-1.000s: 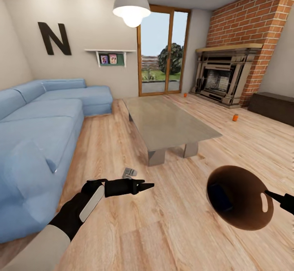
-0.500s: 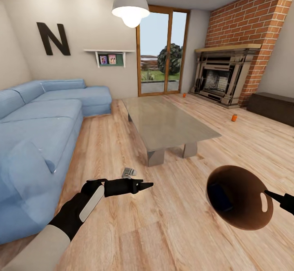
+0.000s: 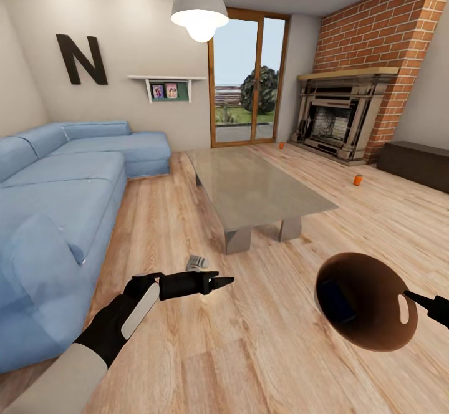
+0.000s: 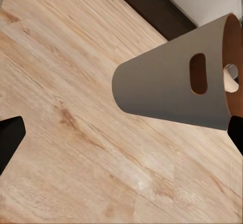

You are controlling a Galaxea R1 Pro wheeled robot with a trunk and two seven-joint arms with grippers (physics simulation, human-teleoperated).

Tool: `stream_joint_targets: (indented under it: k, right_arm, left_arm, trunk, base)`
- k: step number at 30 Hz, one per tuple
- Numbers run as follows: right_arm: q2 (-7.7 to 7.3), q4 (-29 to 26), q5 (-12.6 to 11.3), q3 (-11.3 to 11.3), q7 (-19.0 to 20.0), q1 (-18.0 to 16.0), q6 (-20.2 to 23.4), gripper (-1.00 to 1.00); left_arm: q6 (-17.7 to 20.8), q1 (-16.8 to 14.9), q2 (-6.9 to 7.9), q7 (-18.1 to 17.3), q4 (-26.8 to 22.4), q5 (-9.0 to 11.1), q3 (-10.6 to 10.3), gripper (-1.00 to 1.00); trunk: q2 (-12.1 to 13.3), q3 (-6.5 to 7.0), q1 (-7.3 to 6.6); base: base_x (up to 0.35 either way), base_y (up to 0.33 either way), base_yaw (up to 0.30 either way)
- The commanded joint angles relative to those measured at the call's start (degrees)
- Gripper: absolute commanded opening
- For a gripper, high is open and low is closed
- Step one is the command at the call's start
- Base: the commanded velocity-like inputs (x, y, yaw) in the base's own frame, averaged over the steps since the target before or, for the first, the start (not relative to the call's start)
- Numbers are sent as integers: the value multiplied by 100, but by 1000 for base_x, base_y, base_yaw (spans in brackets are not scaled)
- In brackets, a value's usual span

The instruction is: Put the three can of soda from the living room inside the tash can in the kitchen.

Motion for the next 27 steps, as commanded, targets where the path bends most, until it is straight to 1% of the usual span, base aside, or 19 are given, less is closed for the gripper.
stream_joint_targets:
  k: [1, 5, 12, 27]
  right_arm:
    - [-2, -5, -130, 3, 10, -3, 80, -100]
    - [-46, -4, -127, 14, 10, -3, 80, -100]
    - [-44, -4, -124, 10, 6, -3, 80, -100]
    - [-44, -4, -125, 6, 3, -3, 80, -100]
  left_arm:
    - [-46, 2, -1, 0, 2, 5, -1, 100]
    - [-81, 2, -1, 6, -2, 11, -2, 100]
    - [-82, 2, -2, 9, -2, 11, -15, 100]
    - [-91, 3, -2, 6, -5, 11, -18, 100]
  trunk:
    - [0, 1, -1]
    - [0, 1, -1]
    - [0, 1, -1]
    - [0, 1, -1]
  base:
    - [0, 0, 0]
    - [0, 0, 0]
    - [0, 0, -31]
    - [0, 0, -267]
